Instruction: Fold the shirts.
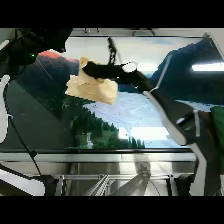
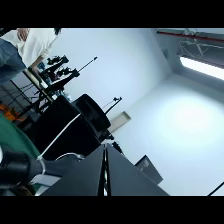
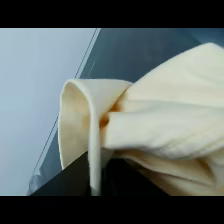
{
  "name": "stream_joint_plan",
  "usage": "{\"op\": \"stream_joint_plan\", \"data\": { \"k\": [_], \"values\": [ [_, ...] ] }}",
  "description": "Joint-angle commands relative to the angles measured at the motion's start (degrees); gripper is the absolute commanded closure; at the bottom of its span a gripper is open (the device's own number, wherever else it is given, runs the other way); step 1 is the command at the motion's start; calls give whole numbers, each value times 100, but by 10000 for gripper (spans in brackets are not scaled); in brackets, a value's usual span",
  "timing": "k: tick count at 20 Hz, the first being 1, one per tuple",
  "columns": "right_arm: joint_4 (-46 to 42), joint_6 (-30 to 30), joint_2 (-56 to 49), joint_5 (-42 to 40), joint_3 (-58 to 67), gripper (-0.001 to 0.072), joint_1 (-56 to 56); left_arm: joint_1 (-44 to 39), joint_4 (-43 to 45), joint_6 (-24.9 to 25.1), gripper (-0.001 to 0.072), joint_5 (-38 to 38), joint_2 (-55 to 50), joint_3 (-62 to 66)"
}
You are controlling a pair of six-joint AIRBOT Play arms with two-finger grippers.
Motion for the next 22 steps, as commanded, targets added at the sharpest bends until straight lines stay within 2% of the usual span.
{"op": "stream_joint_plan", "data": {
  "k": [1,3,4,5,8,11,13,16,17,18,19,22],
  "values": [
    [839,-179,-1158,-330,911,242,636,118,-133,105,697,-337,210,-675],
    [1891,-962,-1069,114,658,246,619,70,-153,109,697,-387,210,-929],
    [2306,-1231,-970,413,608,475,518,66,-166,153,697,-424,210,-1027],
    [2470,-1493,-844,833,608,657,352,66,-164,227,696,-420,208,-1093],
    [2428,-1257,-389,1897,551,663,-337,111,-168,367,696,-518,208,-1137],
    [1587,-461,254,2564,37,689,-1108,280,-166,372,697,-708,210,-1137],
    [402,361,649,2962,-315,689,-1473,415,-168,369,698,-798,210,-1137],
    [-2465,2155,1167,3036,-964,683,-1729,549,-170,387,697,-811,210,-1137],
    [-3248,2739,1178,2997,-1073,498,-1727,549,-170,433,697,-811,210,-1137],
    [-3707,3123,1099,2955,-1095,181,-1722,549,-170,444,697,-809,210,-1137],
    [-3829,3355,966,2909,-1095,24,-1725,518,-168,483,697,-807,210,-1137],
    [-3416,3569,463,2767,-1095,24,-1679,385,-168,520,697,-811,210,-1137]
  ]
}}
